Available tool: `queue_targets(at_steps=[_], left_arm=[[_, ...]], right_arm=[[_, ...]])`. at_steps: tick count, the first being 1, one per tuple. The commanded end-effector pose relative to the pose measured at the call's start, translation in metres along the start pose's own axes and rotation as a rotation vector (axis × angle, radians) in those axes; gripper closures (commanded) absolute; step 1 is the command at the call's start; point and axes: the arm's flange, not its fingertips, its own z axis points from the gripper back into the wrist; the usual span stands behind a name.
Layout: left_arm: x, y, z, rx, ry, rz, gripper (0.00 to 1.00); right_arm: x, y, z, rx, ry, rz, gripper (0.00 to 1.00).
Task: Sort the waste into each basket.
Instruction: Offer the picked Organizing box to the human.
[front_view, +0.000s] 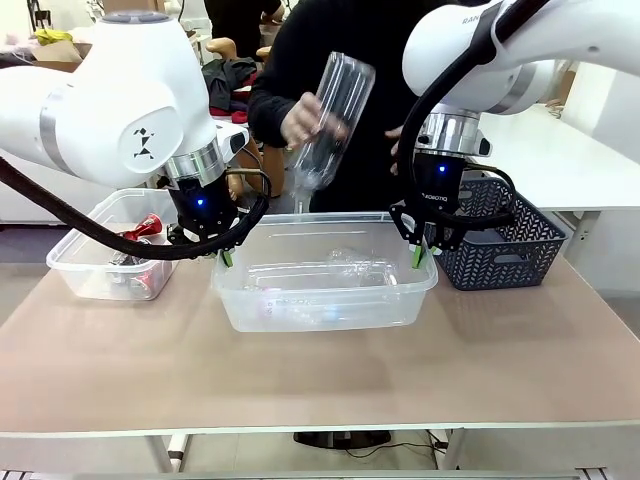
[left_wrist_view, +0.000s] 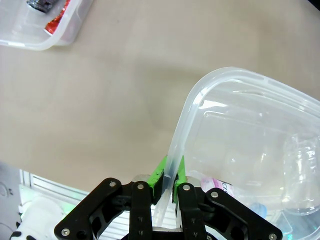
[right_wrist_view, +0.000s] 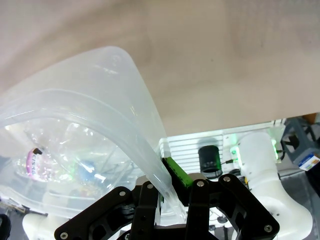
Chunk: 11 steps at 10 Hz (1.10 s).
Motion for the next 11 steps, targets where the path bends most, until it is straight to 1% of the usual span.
queue_targets(at_steps=[1, 11], left_arm=[[-0.0012, 0.0037, 0.0016, -0.001, -0.004, 0.016, 0.94], [-0.0012, 0.0037, 0.0016, -0.001, -0.004, 0.016, 0.94]], right_arm=[[-0.0020, 0.0006, 0.0028, 0.016, -0.008, -0.018, 0.95], [-0.0020, 0.0006, 0.0028, 0.016, -0.008, -0.018, 0.95]])
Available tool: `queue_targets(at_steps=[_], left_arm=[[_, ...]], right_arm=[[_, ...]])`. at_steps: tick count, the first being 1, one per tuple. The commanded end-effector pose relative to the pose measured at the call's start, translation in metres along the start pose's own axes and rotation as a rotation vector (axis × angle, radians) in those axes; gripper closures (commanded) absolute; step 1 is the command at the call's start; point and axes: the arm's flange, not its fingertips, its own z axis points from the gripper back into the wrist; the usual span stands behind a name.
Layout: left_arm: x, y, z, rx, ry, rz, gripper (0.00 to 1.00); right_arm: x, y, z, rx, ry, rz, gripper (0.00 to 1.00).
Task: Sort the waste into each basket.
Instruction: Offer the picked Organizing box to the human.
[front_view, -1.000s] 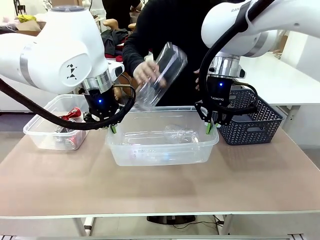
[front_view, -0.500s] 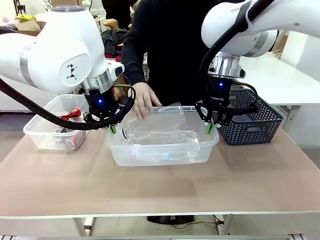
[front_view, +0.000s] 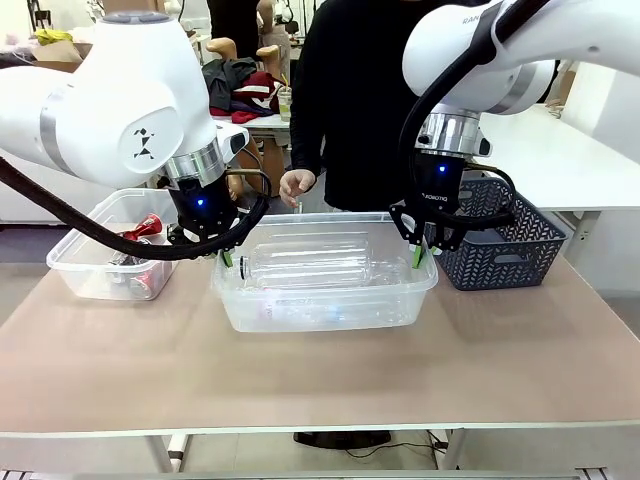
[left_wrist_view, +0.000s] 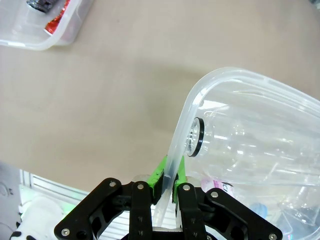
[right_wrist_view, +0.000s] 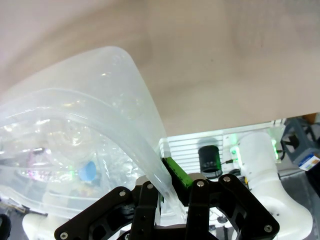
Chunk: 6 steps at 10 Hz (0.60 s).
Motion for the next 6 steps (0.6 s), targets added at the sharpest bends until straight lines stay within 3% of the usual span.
queue_targets(at_steps=[1, 6], left_arm=[[-0.0011, 0.0037, 0.0018, -0.002, -0.004, 0.016, 0.94], [-0.0011, 0.0037, 0.0018, -0.002, -0.004, 0.016, 0.94]], right_arm=[[-0.0019, 0.0006, 0.0027, 0.016, -0.008, -0.018, 0.95], [-0.0019, 0.0006, 0.0027, 0.016, -0.008, -0.018, 0.95]])
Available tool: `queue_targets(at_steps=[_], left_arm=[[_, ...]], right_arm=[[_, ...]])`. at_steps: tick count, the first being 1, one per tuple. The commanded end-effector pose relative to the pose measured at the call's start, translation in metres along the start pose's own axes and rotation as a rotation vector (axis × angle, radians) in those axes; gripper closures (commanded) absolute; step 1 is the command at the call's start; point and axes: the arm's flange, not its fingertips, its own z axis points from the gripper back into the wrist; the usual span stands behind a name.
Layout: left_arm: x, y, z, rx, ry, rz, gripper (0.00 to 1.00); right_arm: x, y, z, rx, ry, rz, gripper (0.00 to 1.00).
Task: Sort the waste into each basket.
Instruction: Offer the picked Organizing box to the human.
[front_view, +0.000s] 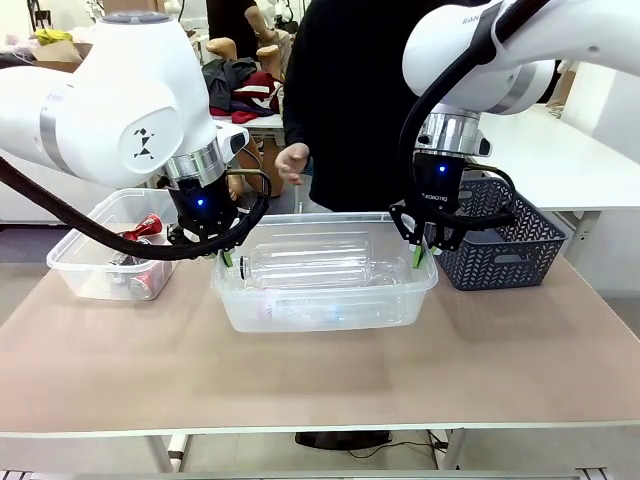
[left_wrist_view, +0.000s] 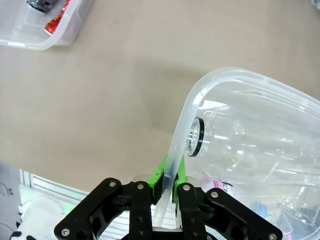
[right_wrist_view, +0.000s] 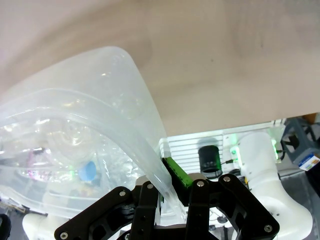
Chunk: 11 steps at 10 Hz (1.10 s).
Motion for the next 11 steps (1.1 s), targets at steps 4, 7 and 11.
queue_targets(at_steps=[4, 7, 11], left_arm=[[0.054, -0.012, 0.003, -0.011, 0.025, -0.077, 0.94], [0.141, -0.018, -0.001, -0.032, 0.014, -0.081, 0.94], [0.184, -0.021, -0.022, -0.014, -0.047, -0.001, 0.94]], right_arm=[[0.030, 0.027, 0.026, -0.042, -0.005, 0.074, 0.95], [0.087, 0.055, 0.067, -0.036, -0.008, 0.118, 0.95], [0.153, 0.079, 0.069, -0.041, 0.077, 0.129, 0.95]])
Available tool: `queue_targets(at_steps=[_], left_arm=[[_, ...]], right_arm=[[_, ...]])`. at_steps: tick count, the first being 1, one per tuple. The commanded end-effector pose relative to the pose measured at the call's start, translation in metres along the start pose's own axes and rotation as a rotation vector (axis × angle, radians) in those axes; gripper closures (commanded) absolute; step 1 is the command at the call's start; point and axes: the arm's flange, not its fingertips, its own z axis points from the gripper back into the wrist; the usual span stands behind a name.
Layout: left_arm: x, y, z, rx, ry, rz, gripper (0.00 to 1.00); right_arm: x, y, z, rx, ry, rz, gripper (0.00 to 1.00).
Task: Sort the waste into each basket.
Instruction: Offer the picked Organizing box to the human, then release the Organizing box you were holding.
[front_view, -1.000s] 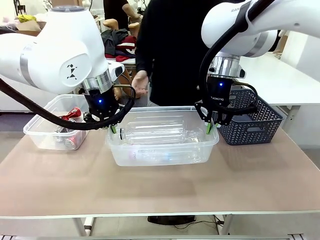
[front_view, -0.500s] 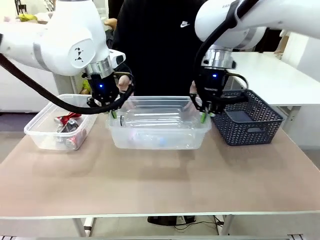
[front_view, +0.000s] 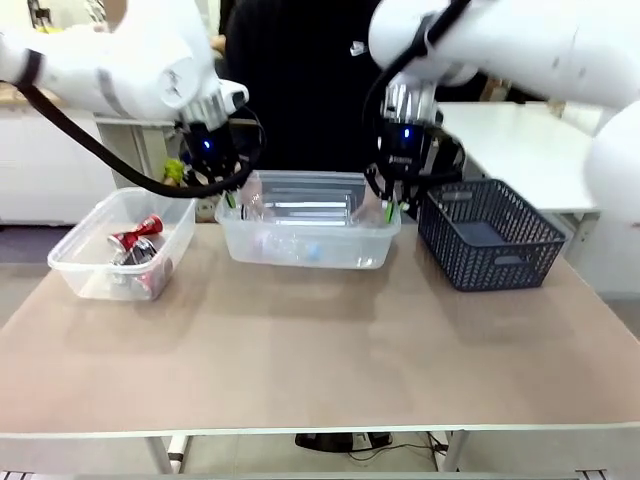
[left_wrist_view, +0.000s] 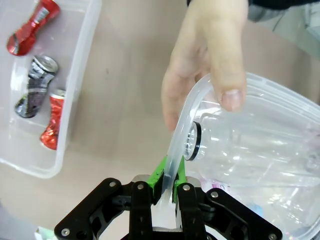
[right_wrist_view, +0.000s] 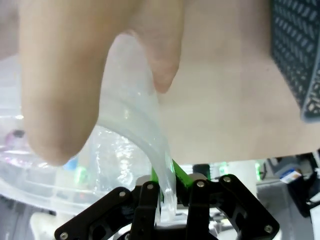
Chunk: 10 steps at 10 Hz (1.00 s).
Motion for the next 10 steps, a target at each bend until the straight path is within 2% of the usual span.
queue_targets(at_steps=[1, 2, 10], left_arm=[[0.013, -0.009, -0.001, 0.002, -0.031, 0.079, 0.94], [0.000, 0.000, 0.000, 0.000, 0.000, 0.000, 0.94], [0.000, 0.000, 0.000, 0.000, 0.000, 0.000, 0.94]], right_arm=[[0.025, 0.018, 0.020, 0.002, 0.032, -0.008, 0.95], [0.000, 0.000, 0.000, 0.000, 0.000, 0.000, 0.95], [0.000, 0.000, 0.000, 0.000, 0.000, 0.000, 0.95]])
